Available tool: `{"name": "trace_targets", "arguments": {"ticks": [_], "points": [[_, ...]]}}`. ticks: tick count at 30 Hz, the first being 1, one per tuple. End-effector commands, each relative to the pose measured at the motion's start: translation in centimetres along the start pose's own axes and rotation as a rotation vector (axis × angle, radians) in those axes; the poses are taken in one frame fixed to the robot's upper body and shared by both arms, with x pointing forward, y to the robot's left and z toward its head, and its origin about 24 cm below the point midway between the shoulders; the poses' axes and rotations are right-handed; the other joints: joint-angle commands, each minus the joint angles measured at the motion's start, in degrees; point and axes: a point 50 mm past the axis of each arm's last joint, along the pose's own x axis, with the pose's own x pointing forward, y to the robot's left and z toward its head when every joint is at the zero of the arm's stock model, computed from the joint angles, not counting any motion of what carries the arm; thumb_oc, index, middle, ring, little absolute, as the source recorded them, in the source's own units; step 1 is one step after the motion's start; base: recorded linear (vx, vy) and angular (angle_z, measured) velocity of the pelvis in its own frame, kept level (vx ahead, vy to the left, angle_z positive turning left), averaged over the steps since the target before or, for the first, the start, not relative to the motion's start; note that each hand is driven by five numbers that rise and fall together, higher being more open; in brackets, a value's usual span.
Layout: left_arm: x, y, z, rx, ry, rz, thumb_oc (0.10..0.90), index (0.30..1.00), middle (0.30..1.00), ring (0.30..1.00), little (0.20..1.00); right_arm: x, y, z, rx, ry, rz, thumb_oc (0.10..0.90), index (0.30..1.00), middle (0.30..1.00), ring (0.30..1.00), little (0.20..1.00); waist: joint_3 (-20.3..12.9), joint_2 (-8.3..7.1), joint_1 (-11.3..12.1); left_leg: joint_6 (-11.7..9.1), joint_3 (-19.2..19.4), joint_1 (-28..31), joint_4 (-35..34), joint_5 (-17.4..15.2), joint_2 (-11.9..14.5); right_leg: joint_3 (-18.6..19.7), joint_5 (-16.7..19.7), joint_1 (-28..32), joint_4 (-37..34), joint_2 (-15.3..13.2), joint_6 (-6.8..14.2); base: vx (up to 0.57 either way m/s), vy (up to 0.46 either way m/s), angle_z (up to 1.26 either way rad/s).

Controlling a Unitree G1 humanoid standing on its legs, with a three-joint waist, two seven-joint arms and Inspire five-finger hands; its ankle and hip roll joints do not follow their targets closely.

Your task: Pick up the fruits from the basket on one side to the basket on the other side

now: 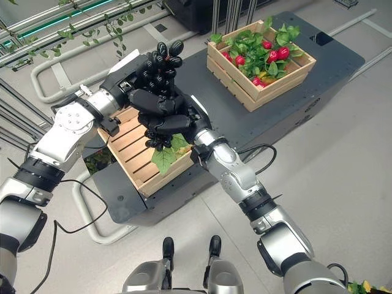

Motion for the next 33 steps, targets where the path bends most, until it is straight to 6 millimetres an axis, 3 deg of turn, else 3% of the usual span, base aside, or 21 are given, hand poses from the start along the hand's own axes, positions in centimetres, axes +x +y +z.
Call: {"name": "trace_targets", "arguments": {"ticks": [1, 13, 19, 20, 21, 22, 33], "points": [[2.3, -4.3, 1.0, -0.258, -0.200, -0.026, 0.400, 0.300, 0.300, 0.300, 0.300, 0.6, 4.5, -3.8, 0.257, 0.045, 0.148, 0.800, 0.900, 0.900, 0.900, 0.900, -23.9, -0.18, 1.3, 1.0, -0.7, 0.6, 0.1, -7.7, -1.7, 1.4, -5.4, 2.3, 0.1, -3.4, 0.3, 0.00, 0.000, 0.00], [3.2, -5.6, 4.0, -0.365, -0.327, -0.047, 0.400, 0.300, 0.300, 0.300, 0.300, 0.9, 6.2, -5.3, 0.331, 0.142, 0.239, 0.800, 0.900, 0.900, 0.900, 0.900, -24.3, -0.87, 2.1, 1.1, -1.6, 0.7, 0.1, -8.0, -1.9, 0.6, -5.6, 2.8, 0.1, -3.5, 0.1, 0.00, 0.000, 0.00], [3.3, -6.7, 3.9, -0.406, -0.321, -0.071, 0.400, 0.300, 0.300, 0.300, 0.300, 1.5, 6.2, -3.3, 0.378, -0.021, 0.202, 0.800, 0.900, 0.900, 0.900, 0.900, -24.4, -0.92, 2.2, 1.1, -1.7, 0.7, 0.1, -8.0, -1.9, 0.8, -5.6, 2.9, 0.1, -3.3, 0.1, 0.00, 0.000, 0.00], [3.4, -7.1, 3.5, -0.423, -0.307, -0.074, 0.400, 0.300, 0.300, 0.300, 0.300, 1.7, 6.4, -2.5, 0.396, -0.079, 0.182, 0.734, 0.801, 0.801, 0.801, 0.801, -24.4, -0.89, 2.2, 1.2, -1.7, 0.7, 0.1, -8.0, -1.9, 0.9, -5.6, 2.9, 0.1, -3.3, 0.0, 0.00, 0.000, 0.00], [3.4, -7.1, 3.5, -0.426, -0.305, -0.074, 0.400, 0.300, 0.300, 0.300, 0.300, 1.7, 6.5, -2.4, 0.399, -0.086, 0.179, 0.552, 0.528, 0.528, 0.528, 0.528, -24.4, -0.88, 2.2, 1.2, -1.7, 0.7, 0.1, -8.0, -1.9, 0.9, -5.6, 2.8, 0.1, -3.3, 0.0, 0.00, 0.000, 0.00], [3.4, -7.3, 3.2, -0.437, -0.297, -0.074, 0.400, 0.300, 0.300, 0.300, 0.300, 1.8, 6.5, -2.1, 0.404, -0.105, 0.167, 0.400, 0.300, 0.300, 0.300, 0.300, -24.4, -0.88, 2.2, 1.3, -1.7, 0.7, 0.1, -8.0, -1.9, 1.0, -5.6, 2.8, 0.1, -3.3, 0.0, 0.00, 0.000, 0.00], [3.4, -7.7, 1.6, -0.455, -0.238, -0.035, 0.400, 0.300, 0.300, 0.300, 0.300, 1.4, 4.7, -1.3, 0.424, -0.218, 0.054, 0.400, 0.300, 0.300, 0.300, 0.300, -24.7, -0.98, 1.8, 1.3, -0.9, 0.9, 0.1, -8.0, -1.6, 1.3, -5.4, 2.5, 0.1, -3.1, 0.1, 0.00, 0.000, 0.00]]}}
